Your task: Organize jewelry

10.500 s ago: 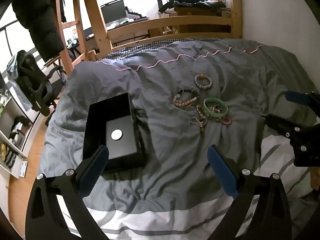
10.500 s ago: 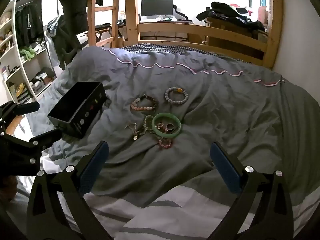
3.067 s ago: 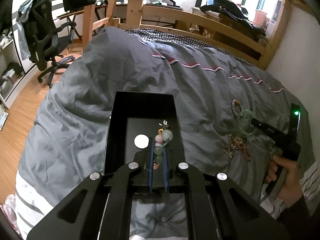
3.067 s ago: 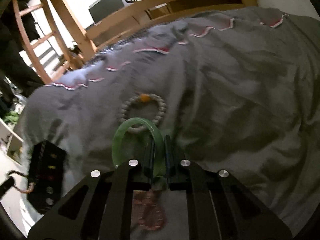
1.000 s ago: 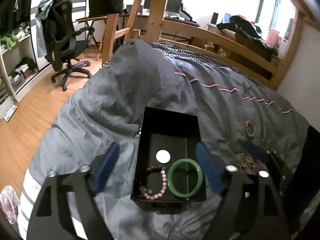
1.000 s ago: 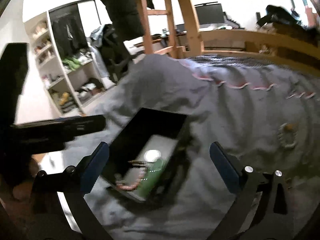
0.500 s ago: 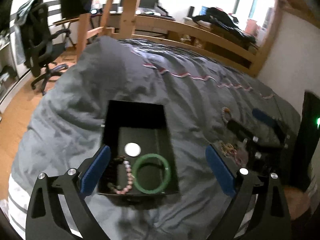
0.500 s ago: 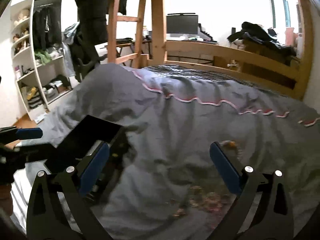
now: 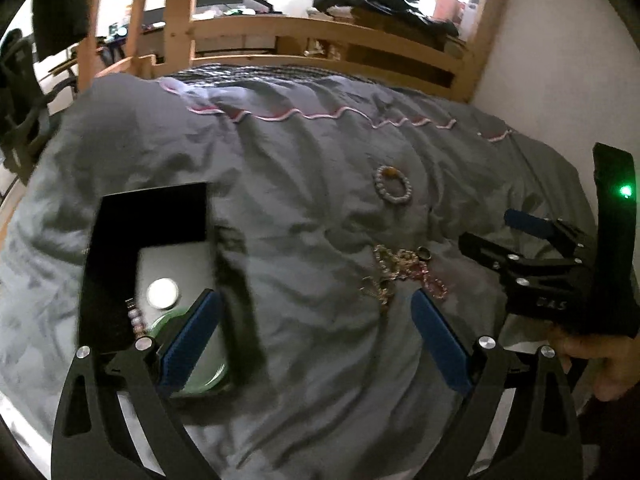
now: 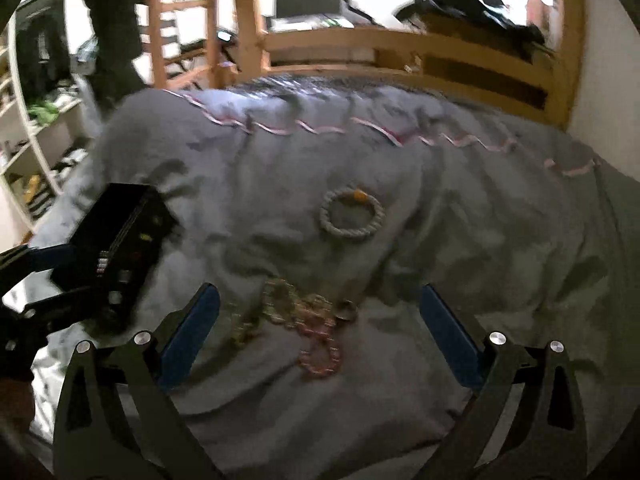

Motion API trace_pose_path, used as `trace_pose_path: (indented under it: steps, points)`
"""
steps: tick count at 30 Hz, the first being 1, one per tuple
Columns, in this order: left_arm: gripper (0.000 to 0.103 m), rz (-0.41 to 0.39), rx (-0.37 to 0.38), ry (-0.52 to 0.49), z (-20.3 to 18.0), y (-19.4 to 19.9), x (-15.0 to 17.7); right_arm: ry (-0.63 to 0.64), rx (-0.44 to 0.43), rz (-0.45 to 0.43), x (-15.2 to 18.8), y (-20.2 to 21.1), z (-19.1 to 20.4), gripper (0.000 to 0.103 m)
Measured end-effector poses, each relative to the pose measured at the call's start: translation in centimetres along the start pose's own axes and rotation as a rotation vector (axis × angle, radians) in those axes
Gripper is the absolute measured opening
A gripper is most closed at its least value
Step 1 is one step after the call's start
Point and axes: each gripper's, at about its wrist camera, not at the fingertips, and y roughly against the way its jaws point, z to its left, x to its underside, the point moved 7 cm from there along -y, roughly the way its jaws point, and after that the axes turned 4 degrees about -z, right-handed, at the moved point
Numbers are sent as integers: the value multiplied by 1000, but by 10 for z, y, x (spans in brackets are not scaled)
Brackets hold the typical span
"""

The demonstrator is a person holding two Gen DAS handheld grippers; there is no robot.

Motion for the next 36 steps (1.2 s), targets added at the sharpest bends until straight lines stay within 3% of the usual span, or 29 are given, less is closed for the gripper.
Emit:
trace_pose_path:
  steps: [1, 4, 5, 10, 14, 20, 22, 24, 26, 31, 36]
  points:
    - [90, 10, 5, -8, -5, -8, -1, -17, -17, 16, 2, -5, -3, 76]
    - [72, 52, 20, -40, -20, -30, 1, -53, -58, 85, 7, -20, -8, 57]
    - [66, 72, 27, -59, -27, -40, 4, -66, -76, 98, 7, -24, -9, 56]
    - [65, 145, 72, -120, -47, -70, 20, -170, -206, 140, 11, -46, -6, 55]
    - [64, 173, 74, -167, -55, -88, 27, -201, -224, 184, 21, -75, 0, 56]
    - [25, 221, 52, -129, -43, -107, 32, -158, -192, 216, 36, -98, 15, 55]
    - [17, 226, 70, -101, -37, -106, 31, -164, -192, 218, 36, -99, 15, 25]
    - [9, 229, 91, -72, -33, -101, 29, -174, -197, 202, 34, -96, 14, 18]
    - [9, 229, 98, -60, -31, -98, 29, -188, -210, 171, 28, -91, 13, 8]
    - [6, 216, 94, -52, -29, -83, 30, -235, -271, 88, 6, -73, 10, 8]
    - [5, 194, 85, -25, -16, -70, 22, -280, -314, 62, -7, -65, 8, 8]
